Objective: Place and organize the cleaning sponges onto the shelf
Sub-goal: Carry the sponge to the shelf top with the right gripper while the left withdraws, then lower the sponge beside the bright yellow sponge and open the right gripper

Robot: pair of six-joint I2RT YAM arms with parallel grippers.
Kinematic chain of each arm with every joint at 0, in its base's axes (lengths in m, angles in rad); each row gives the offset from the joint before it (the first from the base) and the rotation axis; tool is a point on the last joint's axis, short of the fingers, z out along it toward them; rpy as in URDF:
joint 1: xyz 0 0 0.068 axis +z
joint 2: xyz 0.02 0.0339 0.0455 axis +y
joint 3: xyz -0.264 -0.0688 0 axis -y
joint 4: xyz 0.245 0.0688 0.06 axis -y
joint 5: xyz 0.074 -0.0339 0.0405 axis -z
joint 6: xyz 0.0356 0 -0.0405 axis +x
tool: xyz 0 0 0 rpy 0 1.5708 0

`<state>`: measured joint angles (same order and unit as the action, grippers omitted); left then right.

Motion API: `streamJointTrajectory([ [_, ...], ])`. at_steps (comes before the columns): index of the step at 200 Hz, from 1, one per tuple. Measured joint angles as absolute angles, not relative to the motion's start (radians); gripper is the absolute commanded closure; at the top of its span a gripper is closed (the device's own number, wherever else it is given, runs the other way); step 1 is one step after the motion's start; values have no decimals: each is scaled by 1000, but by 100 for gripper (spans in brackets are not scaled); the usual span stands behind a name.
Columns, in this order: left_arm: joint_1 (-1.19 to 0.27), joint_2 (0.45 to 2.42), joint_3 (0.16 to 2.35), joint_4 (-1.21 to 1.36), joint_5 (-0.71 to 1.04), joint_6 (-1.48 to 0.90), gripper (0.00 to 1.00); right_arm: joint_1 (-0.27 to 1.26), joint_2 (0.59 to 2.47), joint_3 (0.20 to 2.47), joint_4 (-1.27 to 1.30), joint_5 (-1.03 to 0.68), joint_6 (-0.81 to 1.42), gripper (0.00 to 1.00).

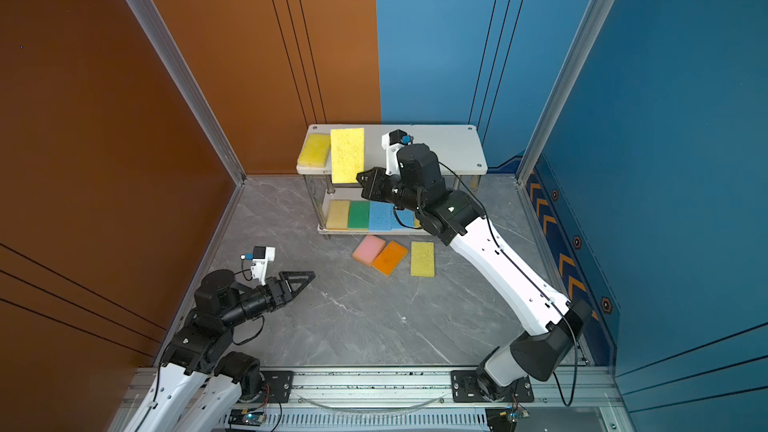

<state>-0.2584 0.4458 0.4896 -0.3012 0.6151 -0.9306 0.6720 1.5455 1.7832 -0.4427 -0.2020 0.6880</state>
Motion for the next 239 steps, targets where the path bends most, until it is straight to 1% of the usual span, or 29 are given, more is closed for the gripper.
streamJointTrajectory([
  [57,-245,430,475,-328,634,-927,26,646,1732,1956,-447,-207,694,95],
  [87,-240,419,475,-346,641,-915,26,643,1805,2011,-446,-209,708,95],
  [164,-232,410,475,-369,650,-904,26,626,1845,2022,-445,-208,736,95],
  [175,-232,410,475,-371,653,-904,25,623,1845,2022,-445,-208,738,91],
  [188,-232,410,475,-373,656,-904,25,620,1846,2022,-443,-208,744,82],
  [218,-232,410,475,-380,656,-897,25,617,1846,2022,-441,-209,753,66],
  [239,-232,410,475,-387,656,-894,25,616,1846,2022,-441,-212,757,59],
])
